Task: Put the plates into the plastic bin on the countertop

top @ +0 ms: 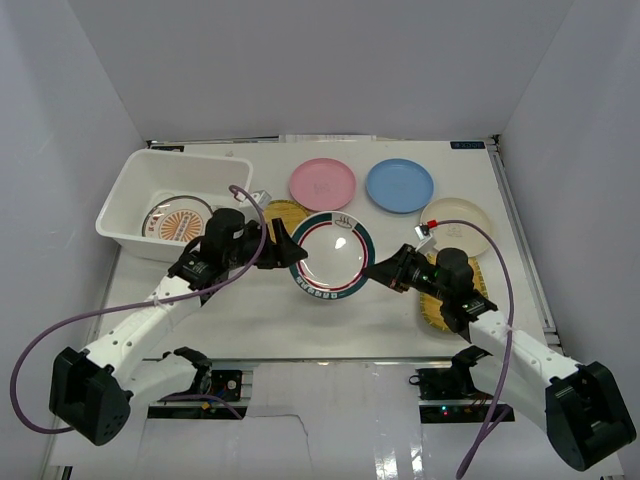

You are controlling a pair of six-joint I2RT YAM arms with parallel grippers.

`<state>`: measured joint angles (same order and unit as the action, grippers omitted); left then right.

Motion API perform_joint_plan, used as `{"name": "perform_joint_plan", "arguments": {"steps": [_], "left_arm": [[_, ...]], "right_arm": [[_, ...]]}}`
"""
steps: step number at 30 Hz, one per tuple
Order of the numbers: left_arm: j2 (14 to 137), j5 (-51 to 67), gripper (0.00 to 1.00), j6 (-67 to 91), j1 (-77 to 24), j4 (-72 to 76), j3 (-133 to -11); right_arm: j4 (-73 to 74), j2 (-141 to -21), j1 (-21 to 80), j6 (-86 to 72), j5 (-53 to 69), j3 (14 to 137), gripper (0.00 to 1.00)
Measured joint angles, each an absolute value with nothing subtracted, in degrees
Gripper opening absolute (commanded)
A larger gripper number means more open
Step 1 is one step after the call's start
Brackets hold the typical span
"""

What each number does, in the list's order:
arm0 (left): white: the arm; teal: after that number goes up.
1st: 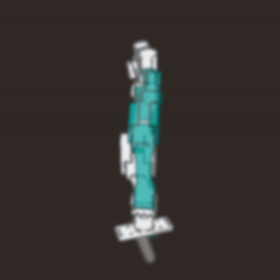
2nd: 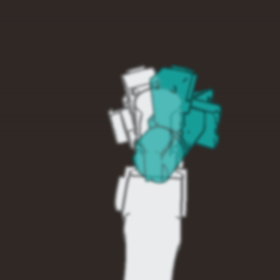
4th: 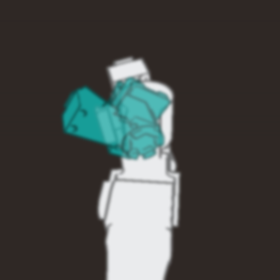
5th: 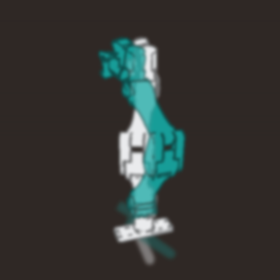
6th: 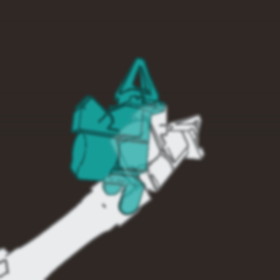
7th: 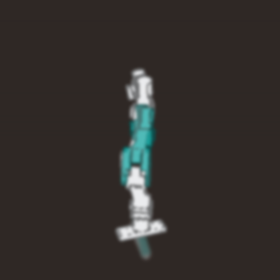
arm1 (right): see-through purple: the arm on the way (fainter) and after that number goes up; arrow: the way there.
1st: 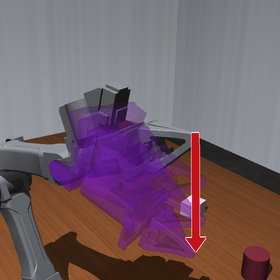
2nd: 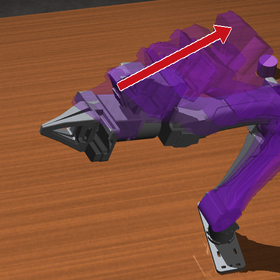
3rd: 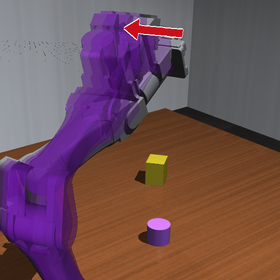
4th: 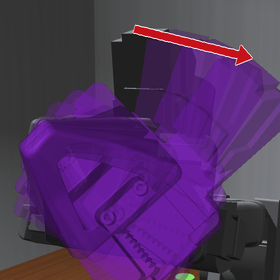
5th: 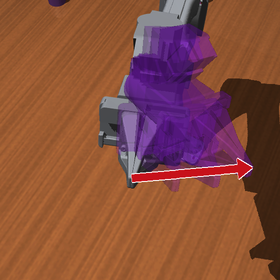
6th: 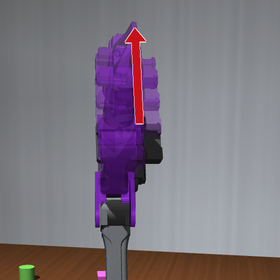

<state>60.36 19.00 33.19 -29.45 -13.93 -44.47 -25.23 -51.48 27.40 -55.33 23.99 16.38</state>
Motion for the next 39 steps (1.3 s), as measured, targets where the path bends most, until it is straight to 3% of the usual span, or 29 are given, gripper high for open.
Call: {"name": "perform_joint_plan", "arguments": {"steps": [13, 14, 15, 18, 19, 21, 22, 25, 28, 34, 39], "left_arm": [[64.2, 14.6, 0.61, 30.0, -29.4, -16.1, -42.9], [64.2, 15.1, 0.53, 30.0, -29.4, -15.8, -42.9], [64.3, 15.8, 0.33, 30.1, -29.4, -15.3, -42.9], [64.3, 18.6, 0.03, 31.1, -29.5, -12.8, -42.8], [64.2, 20.3, 0.0, 31.9, -29.1, -11.6, -42.9], [64.0, 21.6, 0.0, 32.1, -29.0, -10.3, -43.2], [64.0, 21.5, 0.0, 32.0, -29.0, -10.3, -43.2], [64.9, 20.3, 0.0, 32.2, -29.0, -12.2, -44.6], [66.2, 18.1, 0.0, 31.8, -28.1, -15.7, -49.6], [66.7, 17.0, 0.0, 32.6, -10.4, -17.9, -61.2], [66.5, 12.1, 0.0, 34.5, 5.2, -18.1, -63.7]], "right_arm": [[-22.3, -49.3, 27.1, -53.6, 25.3, 17.5, 0.08], [-22.2, -49.4, 27.1, -53.5, 25.4, 17.5, 0.08], [-22.2, -49.6, 27.1, -53.5, 25.6, 17.6, 0.08], [-22.1, -51.2, 26.9, -53.3, 25.7, 17.8, 0.1], [-21.8, -52.0, 26.6, -53.3, 25.4, 17.8, 0.17], [-21.5, -53.6, 26.2, -53.5, 25.0, 17.8, 0.28], [-21.5, -54.0, 26.2, -53.5, 25.2, 18.0, 0.43], [-21.3, -54.5, 26.6, -52.4, 26.2, 19.3, 0.64], [-20.8, -54.7, 26.8, -50.5, 26.3, 21.3, 0.8], [-18.8, -54.8, 26.8, -45.2, 24.3, 23.2, 0.8], [-16.4, -61.5, 26.9, -41.1, 19.6, 24.5, 0.76]]}}
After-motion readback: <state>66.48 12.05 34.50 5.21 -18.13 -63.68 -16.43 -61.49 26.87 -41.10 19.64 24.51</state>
